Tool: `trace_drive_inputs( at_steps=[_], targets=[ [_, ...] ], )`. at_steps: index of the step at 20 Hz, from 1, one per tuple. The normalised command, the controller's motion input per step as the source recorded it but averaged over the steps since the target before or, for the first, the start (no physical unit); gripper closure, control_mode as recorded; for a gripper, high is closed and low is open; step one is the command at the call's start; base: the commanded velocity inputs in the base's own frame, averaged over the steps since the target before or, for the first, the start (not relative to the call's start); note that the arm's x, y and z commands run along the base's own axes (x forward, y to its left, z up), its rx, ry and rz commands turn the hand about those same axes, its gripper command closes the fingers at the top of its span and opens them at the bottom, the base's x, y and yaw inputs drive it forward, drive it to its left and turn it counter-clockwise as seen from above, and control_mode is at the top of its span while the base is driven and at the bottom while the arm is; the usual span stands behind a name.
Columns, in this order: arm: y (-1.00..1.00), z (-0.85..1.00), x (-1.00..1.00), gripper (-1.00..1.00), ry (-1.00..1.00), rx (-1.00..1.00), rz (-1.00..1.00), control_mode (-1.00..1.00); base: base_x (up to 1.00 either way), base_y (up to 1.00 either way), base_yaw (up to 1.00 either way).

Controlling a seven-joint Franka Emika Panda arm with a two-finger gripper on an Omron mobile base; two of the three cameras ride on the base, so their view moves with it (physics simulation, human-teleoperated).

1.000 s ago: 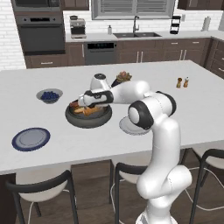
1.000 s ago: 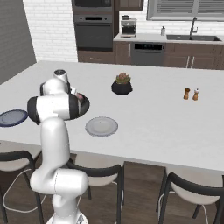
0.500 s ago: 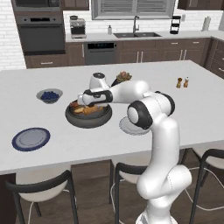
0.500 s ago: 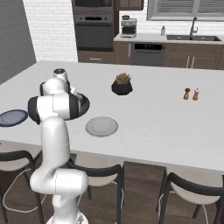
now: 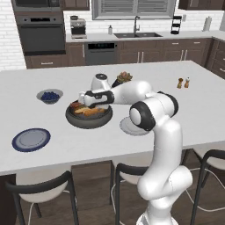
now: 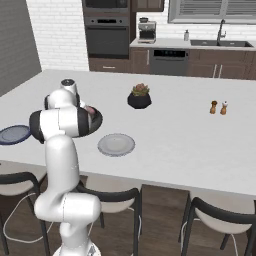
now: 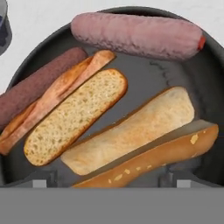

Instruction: Place one bun and one sausage from the bowl on each plate.

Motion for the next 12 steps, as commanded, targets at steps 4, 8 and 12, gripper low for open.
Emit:
trace_drive_inputs(
  at_steps=[4, 8, 12],
  targets=[
    [0.0, -0.06, 0.0, -1.0, 0.05, 0.03, -0.16, -1.0, 0.0, 0.0, 0.0],
    [0.0, -0.25, 0.0, -1.0, 0.12, 0.02, -0.15, -1.0, 0.0, 0.0, 0.0],
    [0.0, -0.27, 0.03, -1.0, 0.02, 0.01, -0.12, -1.0, 0.0, 0.0, 0.0]
  ],
)
